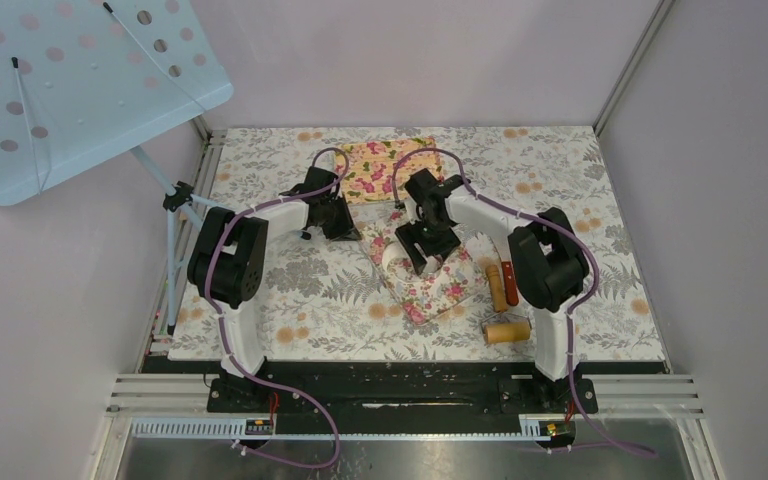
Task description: Roll out the dumpling wrappers from the dough
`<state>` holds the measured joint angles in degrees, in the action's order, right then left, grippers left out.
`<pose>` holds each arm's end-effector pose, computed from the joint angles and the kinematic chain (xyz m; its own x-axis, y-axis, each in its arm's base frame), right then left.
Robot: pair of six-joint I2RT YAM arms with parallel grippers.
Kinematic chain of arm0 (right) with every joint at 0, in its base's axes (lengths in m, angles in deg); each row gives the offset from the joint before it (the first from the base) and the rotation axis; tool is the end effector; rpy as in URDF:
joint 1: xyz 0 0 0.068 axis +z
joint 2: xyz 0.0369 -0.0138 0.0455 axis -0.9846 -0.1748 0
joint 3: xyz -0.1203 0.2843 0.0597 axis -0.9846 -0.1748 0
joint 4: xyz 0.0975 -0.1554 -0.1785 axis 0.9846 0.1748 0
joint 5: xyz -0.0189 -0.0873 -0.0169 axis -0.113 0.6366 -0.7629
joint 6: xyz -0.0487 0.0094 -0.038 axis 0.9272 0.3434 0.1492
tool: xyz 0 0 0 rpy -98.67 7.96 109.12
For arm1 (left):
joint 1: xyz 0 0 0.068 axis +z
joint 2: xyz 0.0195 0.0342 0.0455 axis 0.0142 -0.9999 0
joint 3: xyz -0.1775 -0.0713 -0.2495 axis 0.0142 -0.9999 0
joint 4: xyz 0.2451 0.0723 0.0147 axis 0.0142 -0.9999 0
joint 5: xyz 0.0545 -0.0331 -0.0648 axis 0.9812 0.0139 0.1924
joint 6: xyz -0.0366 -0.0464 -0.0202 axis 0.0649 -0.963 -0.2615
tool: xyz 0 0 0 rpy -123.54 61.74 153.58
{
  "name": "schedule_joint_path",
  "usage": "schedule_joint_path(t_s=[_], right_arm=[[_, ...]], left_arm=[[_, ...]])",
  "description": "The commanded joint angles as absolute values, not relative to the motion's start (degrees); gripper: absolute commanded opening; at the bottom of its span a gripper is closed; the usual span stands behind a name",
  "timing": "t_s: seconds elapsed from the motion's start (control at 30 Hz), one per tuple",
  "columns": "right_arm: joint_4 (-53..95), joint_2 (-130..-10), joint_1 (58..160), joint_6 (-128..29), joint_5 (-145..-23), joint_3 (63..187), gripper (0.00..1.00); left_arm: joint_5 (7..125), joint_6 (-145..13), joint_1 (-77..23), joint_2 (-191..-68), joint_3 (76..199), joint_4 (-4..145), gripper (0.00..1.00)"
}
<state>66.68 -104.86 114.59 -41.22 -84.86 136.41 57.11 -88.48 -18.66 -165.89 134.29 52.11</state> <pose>0.3447 0.2467 0.2088 -0.7832 -0.5671 -0.2549 -0.6092 0.7818 0.1328 0.3880 -0.1398 0.1809 -0.9191 -0.2662 -0.2907 -0.0889 0.8585 -0.5051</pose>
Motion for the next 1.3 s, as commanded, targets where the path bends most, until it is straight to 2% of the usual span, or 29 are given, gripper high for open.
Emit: schedule_joint_path(t_s=[0.0, 0.47, 0.77, 0.83, 0.93, 1.27], right_arm=[[68.6, -98.3, 113.5, -38.6, -86.1, 139.0, 0.09], [69.4, -94.3, 109.1, -37.9, -91.9, 137.9, 0.08], [68.1, -98.8, 109.1, -38.3, -91.8, 139.6, 0.11], [67.9, -99.6, 109.2, -38.4, -91.9, 140.3, 0.12], [67.8, -101.1, 109.4, -38.1, -89.9, 142.1, 0.12], [74.7, -109.2, 112.0, -34.9, -78.4, 156.4, 0.12]], left_arm=[[64.0, -87.3, -16.8, -167.4, 132.1, 51.3, 0.0], [63.3, -87.1, -17.0, -167.0, 131.9, 52.2, 0.0], [63.1, -86.8, -17.1, -167.7, 132.6, 52.2, 0.0], [63.2, -86.7, -17.2, -167.7, 132.6, 52.2, 0.05], [63.3, -86.5, -17.2, -167.4, 132.7, 52.2, 0.14], [63.3, -86.5, -17.2, -167.2, 132.8, 52.2, 0.15]])
